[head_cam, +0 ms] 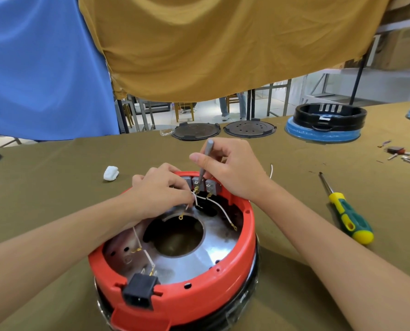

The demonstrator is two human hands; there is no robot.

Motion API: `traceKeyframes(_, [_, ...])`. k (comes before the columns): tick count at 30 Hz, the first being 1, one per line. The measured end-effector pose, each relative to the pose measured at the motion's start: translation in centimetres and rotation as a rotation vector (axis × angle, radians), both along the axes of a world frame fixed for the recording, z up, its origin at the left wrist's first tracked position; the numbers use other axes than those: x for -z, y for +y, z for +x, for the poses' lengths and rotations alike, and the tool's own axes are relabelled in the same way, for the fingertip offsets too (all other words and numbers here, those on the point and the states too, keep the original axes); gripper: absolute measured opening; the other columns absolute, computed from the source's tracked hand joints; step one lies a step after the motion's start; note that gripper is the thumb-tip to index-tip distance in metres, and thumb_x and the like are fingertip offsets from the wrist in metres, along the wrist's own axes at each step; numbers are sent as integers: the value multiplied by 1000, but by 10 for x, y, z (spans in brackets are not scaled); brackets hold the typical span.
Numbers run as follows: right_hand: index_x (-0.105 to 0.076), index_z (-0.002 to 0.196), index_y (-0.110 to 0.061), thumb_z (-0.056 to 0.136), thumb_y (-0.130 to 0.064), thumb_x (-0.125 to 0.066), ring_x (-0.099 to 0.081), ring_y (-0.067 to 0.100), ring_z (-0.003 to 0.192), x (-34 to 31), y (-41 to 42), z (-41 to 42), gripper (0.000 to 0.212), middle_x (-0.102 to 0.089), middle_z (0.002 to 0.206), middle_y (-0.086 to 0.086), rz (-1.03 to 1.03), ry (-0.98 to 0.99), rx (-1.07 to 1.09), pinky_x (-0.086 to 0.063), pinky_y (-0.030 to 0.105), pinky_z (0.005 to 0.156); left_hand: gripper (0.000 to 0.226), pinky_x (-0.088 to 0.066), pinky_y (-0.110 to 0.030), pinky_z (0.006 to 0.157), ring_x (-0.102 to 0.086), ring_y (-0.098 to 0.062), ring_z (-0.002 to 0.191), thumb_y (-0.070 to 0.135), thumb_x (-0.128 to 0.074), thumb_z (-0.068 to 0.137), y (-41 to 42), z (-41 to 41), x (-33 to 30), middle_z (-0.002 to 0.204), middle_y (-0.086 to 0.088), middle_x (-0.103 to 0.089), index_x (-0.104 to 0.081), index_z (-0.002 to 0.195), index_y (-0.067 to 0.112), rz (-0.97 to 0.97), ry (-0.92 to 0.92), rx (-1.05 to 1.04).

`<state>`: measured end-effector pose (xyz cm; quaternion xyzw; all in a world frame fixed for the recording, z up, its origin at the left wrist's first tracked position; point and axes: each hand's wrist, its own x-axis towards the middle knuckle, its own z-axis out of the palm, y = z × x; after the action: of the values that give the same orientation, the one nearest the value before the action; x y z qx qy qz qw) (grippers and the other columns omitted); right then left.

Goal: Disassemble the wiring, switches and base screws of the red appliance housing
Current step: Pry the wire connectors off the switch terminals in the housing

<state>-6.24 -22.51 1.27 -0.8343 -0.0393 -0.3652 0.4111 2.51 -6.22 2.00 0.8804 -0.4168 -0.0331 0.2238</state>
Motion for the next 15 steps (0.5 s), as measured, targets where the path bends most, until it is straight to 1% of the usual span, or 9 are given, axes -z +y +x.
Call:
traceKeyframes(4, [-66, 72, -9, 93, -25, -70, -66, 29, 60, 0, 0, -1, 26, -69, 63, 5, -39, -23, -4, -52, 49, 61, 11, -20, -39, 101, -41, -9, 117, 40, -70, 78, -1, 0, 0, 118, 18, -48, -73, 68, 41, -4, -3, 6])
traceKeyframes(8, [-67, 72, -9, 92, -26, -71, -66, 29, 61, -1, 0, -1, 26, -68, 63, 6, -62, -22, 3, -52, 49, 61, 11, -19, -37, 96, -40, -8, 116, 41, -71, 80, -1, 0, 1, 116, 19, -48, -72, 69, 43, 2, -5, 16])
traceKeyframes(10, [-68, 72, -9, 92, -26, -71, -66, 30, 61, -1, 0, -1, 26, -68, 63, 6, -63, -15, 8, -52, 48, 62, 8, -19, -36, 94, -40, -7, 116, 50, -70, 72, -2, 0, 0, 115, 20, -47, -72, 68, 44, 6, 5, 14])
traceKeyframes(12, [-68, 72, -9, 92, -25, -71, -66, 30, 61, -1, 0, -1, 27, -69, 63, 6, -50, -8, 2, -52, 48, 62, 19, -18, -35, 94, -40, -6, 115, 56, -59, 59, -2, -1, 0, 115, 20, -47, -72, 67, 44, 8, 21, 7])
traceKeyframes(13, [-67, 72, -9, 93, -25, -71, -67, 29, 60, -1, 0, -1, 27, -69, 63, 6, -41, -3, -1, -53, 48, 62, 22, -18, -35, 94, -40, -6, 115, 56, -56, 57, -2, -1, 0, 115, 20, -48, -72, 67, 45, 8, 20, 6])
traceKeyframes(15, [-67, 72, -8, 93, -25, -70, -67, 27, 60, -1, 0, -1, 27, -70, 62, 4, -15, 6, -2, -54, 49, 64, 19, -18, -36, 95, -40, -6, 115, 56, -59, 59, -2, 0, 0, 116, 20, -47, -72, 68, 45, 12, 10, 10])
